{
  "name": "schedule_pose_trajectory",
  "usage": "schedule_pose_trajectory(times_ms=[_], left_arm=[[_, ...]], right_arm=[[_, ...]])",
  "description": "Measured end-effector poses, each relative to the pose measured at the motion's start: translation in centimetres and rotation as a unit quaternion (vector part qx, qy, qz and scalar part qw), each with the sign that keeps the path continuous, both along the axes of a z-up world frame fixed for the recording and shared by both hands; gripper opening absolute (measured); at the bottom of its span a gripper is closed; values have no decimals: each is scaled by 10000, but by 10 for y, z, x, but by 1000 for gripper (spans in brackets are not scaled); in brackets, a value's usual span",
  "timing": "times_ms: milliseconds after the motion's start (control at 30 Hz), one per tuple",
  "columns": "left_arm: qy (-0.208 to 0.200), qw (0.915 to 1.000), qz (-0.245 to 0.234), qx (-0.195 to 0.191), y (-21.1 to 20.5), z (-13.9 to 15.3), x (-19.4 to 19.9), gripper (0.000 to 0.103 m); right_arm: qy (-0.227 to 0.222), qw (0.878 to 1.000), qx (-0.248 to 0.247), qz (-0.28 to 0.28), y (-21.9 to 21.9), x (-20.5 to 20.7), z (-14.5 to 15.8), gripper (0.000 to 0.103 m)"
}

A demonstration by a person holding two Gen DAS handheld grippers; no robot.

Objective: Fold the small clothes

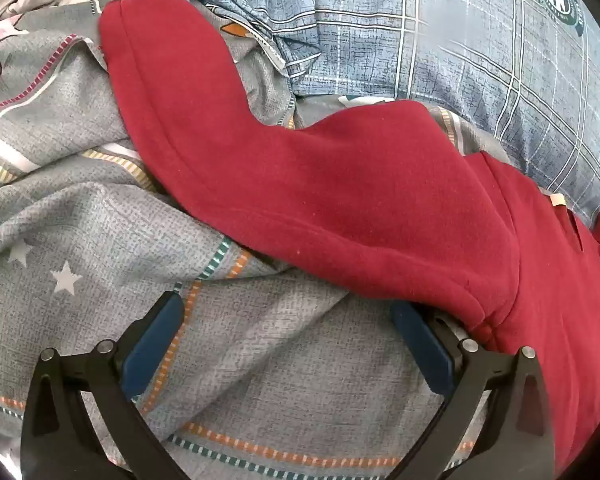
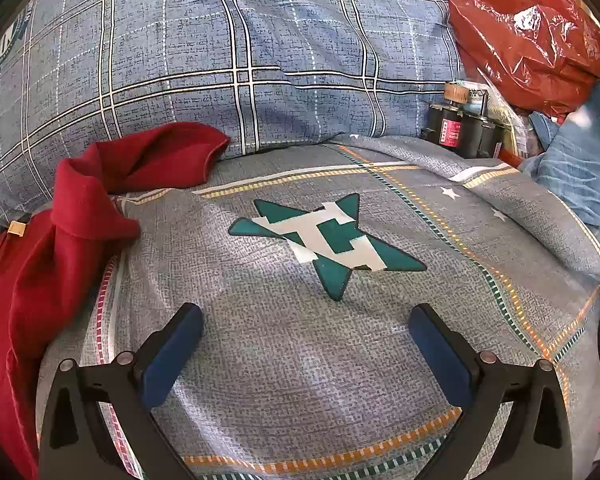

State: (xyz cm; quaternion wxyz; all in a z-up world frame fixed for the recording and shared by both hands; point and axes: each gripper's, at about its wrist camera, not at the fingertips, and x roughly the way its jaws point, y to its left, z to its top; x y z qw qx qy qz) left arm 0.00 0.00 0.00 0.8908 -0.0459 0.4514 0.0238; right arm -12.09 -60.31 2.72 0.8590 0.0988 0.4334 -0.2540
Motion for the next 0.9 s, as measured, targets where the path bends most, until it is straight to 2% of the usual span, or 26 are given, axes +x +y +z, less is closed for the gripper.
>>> schedule_pose_trajectory(times_ms=[433, 600, 700, 800, 900], left_arm=[[57, 10000, 44, 35, -3, 1, 3, 103], [351, 9993, -59, -73, -4, 7, -2, 103], [126, 9998, -111, -76, -11, 26, -21, 103], [-53, 9994, -339, -103, -23, 47, -41, 103], [-194, 9978, -630, -49, -36, 65, -66, 103]], right_arm=[[10, 10000, -14, -3, 0, 0, 0, 103], [1, 10000, 0, -4, -2, -1, 1, 103], [74, 9999, 78, -4, -1, -2, 2, 103], [252, 9987, 434, -2, 9, -11, 14, 100], [-322, 9989, 343, 81, 36, -42, 44, 101]])
